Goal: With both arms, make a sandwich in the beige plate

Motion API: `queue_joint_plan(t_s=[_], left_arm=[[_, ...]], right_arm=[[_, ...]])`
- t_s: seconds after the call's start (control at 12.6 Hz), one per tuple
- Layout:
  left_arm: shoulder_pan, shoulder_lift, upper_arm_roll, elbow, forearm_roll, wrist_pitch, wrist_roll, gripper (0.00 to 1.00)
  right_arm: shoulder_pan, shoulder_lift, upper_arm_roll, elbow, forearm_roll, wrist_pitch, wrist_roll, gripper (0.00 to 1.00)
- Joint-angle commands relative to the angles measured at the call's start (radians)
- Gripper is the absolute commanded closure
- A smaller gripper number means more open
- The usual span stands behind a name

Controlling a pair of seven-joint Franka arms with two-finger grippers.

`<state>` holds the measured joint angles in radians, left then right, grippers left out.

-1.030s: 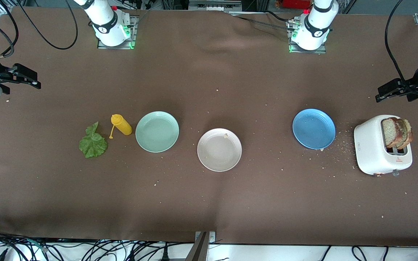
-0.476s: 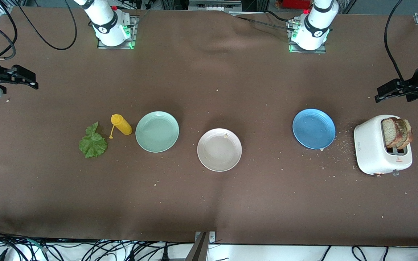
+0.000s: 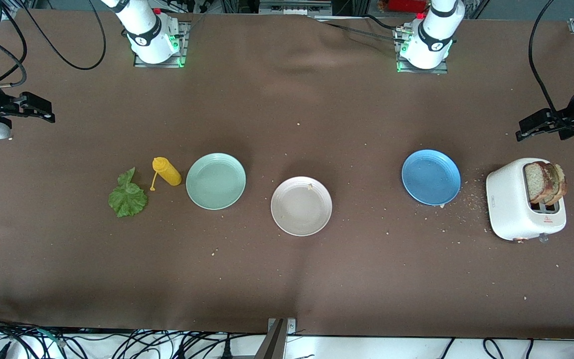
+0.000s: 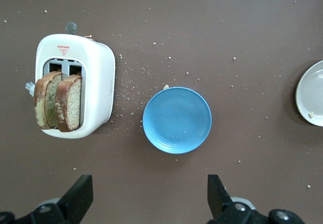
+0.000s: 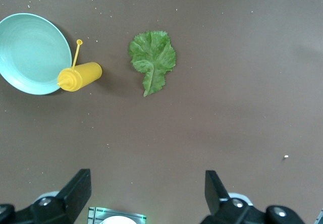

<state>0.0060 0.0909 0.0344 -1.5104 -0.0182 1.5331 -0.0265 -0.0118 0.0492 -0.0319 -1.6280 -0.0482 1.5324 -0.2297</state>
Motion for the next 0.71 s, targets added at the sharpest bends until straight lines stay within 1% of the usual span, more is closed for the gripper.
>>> queue_joint_plan(t_s=[0.0, 0.63], left_arm=[[0.012, 0.013, -0.002, 0.026, -0.032, -0.002, 0.023, 0.0], [0.014, 0.013, -0.002, 0.022, -0.032, -0.002, 0.023, 0.0]], right_arm=[[0.006, 0.0, 0.0, 0.008, -0.016, -0.023, -0.002, 0.0], [0.006, 0.0, -0.002, 0.008, -0.002, -0.023, 0.004, 0.0]])
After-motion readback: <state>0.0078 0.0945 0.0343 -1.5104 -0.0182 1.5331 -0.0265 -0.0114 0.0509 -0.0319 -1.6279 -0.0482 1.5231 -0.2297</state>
